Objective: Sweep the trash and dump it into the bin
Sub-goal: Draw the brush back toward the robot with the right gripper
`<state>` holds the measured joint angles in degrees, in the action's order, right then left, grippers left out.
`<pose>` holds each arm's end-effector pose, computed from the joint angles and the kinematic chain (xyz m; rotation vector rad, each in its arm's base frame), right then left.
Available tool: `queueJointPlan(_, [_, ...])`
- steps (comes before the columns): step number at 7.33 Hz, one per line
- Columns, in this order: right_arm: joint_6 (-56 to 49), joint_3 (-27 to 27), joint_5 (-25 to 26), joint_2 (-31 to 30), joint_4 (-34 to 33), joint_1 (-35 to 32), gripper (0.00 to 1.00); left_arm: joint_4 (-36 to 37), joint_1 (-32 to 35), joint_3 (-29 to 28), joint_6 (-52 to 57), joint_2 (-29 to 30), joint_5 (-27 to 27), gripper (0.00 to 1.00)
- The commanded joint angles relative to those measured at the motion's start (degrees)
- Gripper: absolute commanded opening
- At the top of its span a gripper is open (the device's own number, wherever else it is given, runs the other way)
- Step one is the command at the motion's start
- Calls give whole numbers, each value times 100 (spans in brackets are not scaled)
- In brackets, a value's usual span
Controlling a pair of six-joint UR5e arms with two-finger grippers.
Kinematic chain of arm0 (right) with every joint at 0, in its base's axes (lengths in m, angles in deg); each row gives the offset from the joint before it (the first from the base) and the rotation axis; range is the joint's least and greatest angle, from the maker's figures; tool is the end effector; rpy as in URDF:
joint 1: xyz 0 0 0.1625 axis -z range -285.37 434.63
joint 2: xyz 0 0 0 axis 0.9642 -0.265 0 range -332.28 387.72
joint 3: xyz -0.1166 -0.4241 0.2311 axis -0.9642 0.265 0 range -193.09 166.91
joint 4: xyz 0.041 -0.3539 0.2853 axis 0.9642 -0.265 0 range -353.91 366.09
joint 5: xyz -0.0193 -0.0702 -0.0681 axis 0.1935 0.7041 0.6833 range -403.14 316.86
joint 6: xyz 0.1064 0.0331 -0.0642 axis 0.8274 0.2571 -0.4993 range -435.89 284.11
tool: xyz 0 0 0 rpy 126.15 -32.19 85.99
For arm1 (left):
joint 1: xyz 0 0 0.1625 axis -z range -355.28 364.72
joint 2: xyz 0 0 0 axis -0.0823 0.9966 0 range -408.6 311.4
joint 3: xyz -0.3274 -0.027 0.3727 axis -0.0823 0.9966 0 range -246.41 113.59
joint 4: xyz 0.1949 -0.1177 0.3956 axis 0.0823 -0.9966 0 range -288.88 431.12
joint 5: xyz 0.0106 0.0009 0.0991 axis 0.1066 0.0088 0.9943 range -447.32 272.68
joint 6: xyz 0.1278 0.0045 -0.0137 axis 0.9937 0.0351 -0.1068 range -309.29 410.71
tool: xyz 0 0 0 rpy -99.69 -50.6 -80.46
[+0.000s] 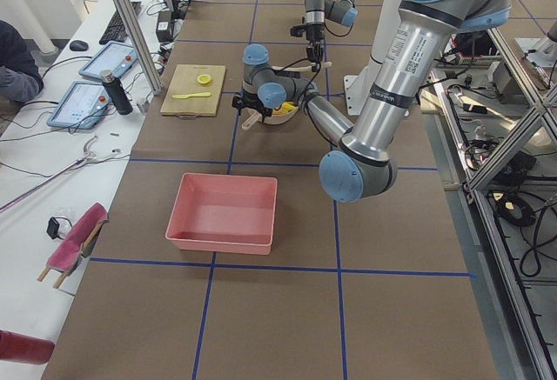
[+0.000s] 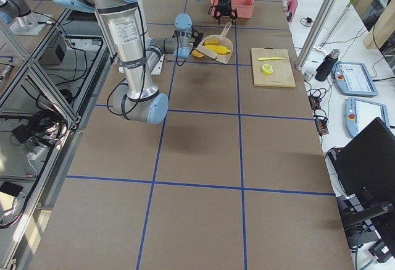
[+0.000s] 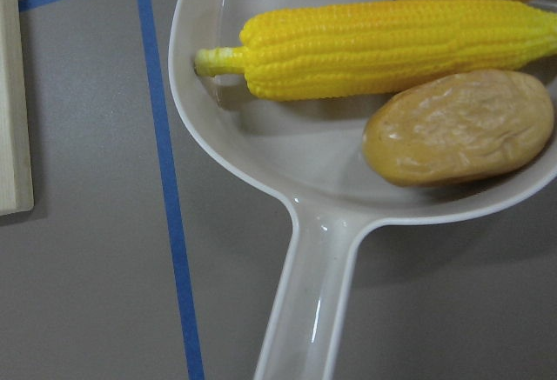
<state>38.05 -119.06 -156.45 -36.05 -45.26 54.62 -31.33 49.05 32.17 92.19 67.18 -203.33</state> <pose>-0.6065 -0.3086 0.2354 -0.3850 -1.3806 0.3454 0.4678 -0.5644 0.3699 0.8844 0.5142 1.5879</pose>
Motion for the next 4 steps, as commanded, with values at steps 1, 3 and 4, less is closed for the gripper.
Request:
queueJointPlan(1, [-99, -38, -190, -99, -575, 110, 0, 278, 163, -66, 343, 93, -18, 98])
queueJointPlan(3, [-143, -309, -200, -39, -1434, 190, 0, 435, 190, -277, 413, 234, -18, 98])
queueJointPlan(4, [-196, -328, -191, -38, -1587, 260, 0, 506, 190, -330, 413, 304, -44, 97])
